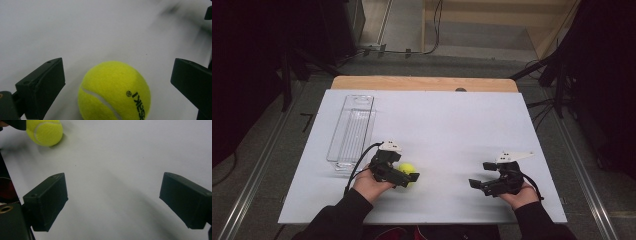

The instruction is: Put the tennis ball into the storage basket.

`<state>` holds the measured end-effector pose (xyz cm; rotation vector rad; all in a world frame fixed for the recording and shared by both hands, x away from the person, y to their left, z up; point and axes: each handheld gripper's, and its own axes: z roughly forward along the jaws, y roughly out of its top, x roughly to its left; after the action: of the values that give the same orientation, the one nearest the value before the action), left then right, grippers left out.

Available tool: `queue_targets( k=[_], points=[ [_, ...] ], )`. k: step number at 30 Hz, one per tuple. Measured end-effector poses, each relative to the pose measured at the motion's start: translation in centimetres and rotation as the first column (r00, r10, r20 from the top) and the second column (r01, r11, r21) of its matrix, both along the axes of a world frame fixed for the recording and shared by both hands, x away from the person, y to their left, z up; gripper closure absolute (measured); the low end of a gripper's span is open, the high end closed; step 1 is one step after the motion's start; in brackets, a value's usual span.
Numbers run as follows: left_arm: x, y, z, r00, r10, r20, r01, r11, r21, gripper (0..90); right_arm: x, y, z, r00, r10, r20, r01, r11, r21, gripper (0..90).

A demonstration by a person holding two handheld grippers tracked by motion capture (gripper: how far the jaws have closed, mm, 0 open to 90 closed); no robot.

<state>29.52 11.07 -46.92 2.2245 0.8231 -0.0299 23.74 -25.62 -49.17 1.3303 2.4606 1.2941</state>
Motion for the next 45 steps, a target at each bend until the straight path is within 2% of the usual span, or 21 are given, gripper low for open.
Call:
queue_targets(
  k=[5, 9, 16, 24, 29, 34, 35, 45],
  points=[
    [-0.4, -0.1, -0.6, 0.9999, -0.012, -0.002, 0.012, 0.9991, 0.04, 0.0, -0.1, 0.1, 0.0, 1.0, 0.006, -0.002, -0.006, 1.0, -0.003, 6.1],
    [-0.4, 0.2, -0.9, 0.9997, -0.016, -0.02, 0.017, 0.9997, 0.019, 0.0, 0.0, 0.1, 0.0, 1.0, 0.006, -0.001, -0.006, 1.0, -0.002, 6.1],
    [-0.7, 0.0, -1.5, 0.9994, -0.029, -0.02, 0.03, 0.9976, 0.062, 0.3, -0.1, 0.1, 0.0, 1.0, 0.007, -0.002, -0.007, 1.0, -0.004, 6.1],
    [-0.5, 0.1, -2.0, 0.9995, -0.023, -0.021, 0.024, 0.9962, 0.083, 3.1, -0.1, 0.1, 0.0, 1.0, 0.005, -0.001, -0.005, 1.0, -0.003, 6.1],
    [-0.4, 0.2, -2.3, 0.9994, -0.023, -0.027, 0.026, 0.9946, 0.101, 8.3, -0.1, 0.1, 0.0, 1.0, 0.004, 0.0, -0.004, 1.0, -0.006, 6.1],
    [-0.4, 0.4, -2.3, 0.9989, -0.03, -0.037, 0.033, 0.9966, 0.075, 24.2, -0.1, 0.1, 0.0, 1.0, 0.003, 0.002, -0.003, 1.0, -0.004, 6.1],
    [-0.4, 0.3, -2.3, 0.9989, -0.034, -0.034, 0.037, 0.996, 0.081, 25.3, -0.1, 0.1, 0.0, 1.0, 0.002, 0.002, -0.002, 1.0, -0.002, 6.1],
    [-0.5, 0.3, -2.2, 0.9989, -0.038, -0.027, 0.04, 0.9946, 0.095, 25.9, -0.1, 0.1, 0.0, 1.0, 0.006, 0.0, -0.006, 1.0, -0.005, 6.1]
  ],
)
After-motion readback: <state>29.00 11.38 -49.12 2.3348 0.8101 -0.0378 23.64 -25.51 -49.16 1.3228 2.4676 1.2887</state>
